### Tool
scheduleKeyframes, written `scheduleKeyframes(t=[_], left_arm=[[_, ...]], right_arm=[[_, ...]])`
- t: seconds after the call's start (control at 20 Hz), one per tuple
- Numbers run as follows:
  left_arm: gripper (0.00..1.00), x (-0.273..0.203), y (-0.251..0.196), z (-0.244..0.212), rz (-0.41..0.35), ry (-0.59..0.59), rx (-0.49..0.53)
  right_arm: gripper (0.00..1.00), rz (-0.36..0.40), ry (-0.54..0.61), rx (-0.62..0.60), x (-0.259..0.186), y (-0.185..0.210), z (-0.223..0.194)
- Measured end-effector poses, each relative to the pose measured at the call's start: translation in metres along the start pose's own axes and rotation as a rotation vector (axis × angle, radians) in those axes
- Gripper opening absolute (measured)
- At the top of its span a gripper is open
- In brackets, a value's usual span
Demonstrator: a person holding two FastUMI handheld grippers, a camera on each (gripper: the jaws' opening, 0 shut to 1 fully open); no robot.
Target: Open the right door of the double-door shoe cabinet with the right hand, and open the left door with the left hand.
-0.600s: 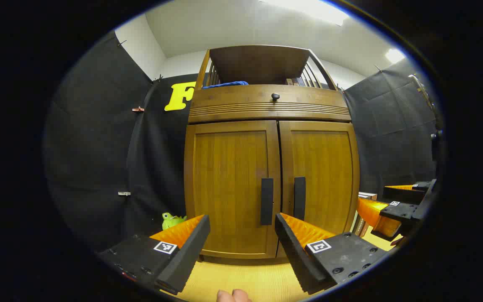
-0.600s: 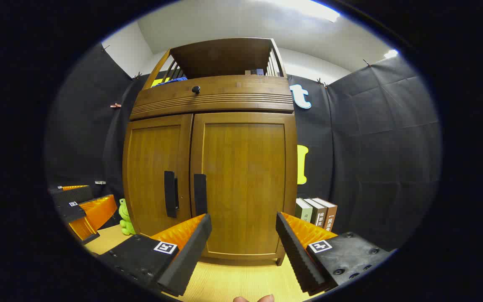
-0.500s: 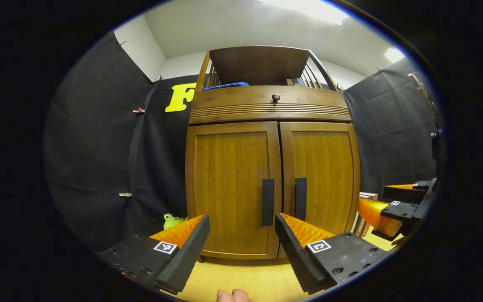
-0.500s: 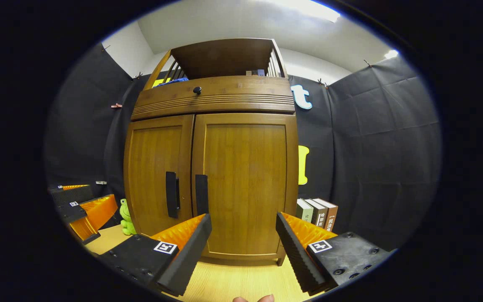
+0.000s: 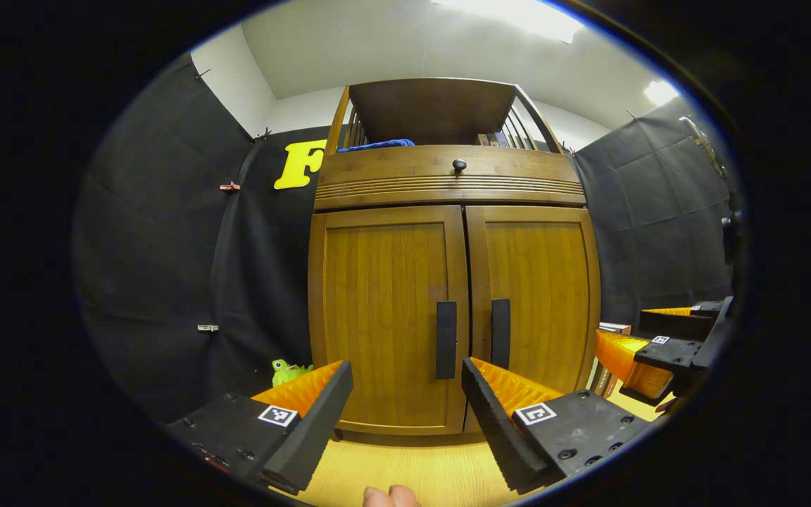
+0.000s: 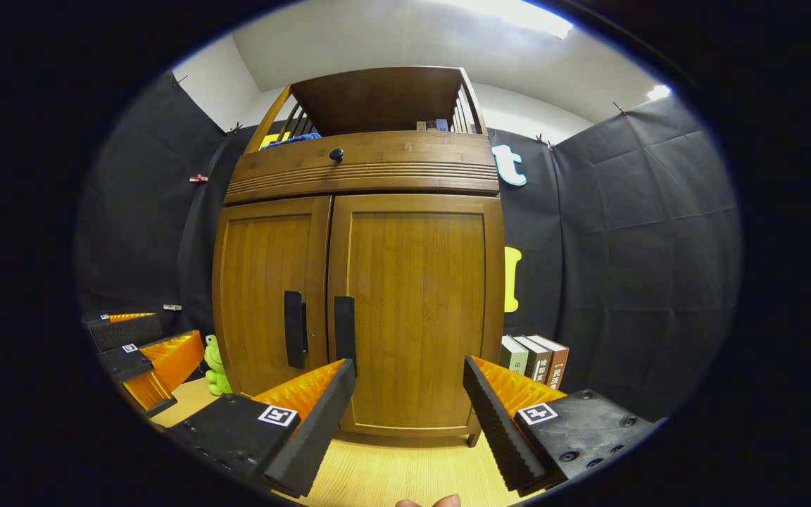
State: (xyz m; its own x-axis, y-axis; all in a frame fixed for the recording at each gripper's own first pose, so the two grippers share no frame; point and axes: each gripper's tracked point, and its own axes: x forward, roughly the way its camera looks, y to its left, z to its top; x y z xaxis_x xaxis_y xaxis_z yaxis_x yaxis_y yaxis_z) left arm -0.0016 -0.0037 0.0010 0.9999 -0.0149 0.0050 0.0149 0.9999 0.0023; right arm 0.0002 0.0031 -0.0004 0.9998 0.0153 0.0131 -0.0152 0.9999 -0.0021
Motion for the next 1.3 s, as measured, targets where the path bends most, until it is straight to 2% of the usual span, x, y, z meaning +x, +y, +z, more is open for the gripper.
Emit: scheduleKeyframes(t=[0.45, 0.65, 0.9, 1.3], left_arm=[[0.96, -0.003, 0.002, 0.000, 0.004, 0.006, 0.007], [0.96, -0.006, 0.001, -0.006, -0.004, 0.015, 0.004], [0.96, -0.009, 0.003, -0.016, -0.003, 0.016, 0.047], [0.97, -0.015, 0.006, -0.044, 0.008, 0.049, 0.012]], right_arm=[[0.98, 0.059, -0.012, 0.025, 0.009, 0.011, -0.004], [0.97, 0.084, -0.020, -0.001, 0.042, 0.037, 0.003], [0.98, 0.122, 0.024, -0.002, 0.092, 0.061, -0.025], [0.98, 0.133, 0.034, 0.034, 0.161, 0.081, -0.055]])
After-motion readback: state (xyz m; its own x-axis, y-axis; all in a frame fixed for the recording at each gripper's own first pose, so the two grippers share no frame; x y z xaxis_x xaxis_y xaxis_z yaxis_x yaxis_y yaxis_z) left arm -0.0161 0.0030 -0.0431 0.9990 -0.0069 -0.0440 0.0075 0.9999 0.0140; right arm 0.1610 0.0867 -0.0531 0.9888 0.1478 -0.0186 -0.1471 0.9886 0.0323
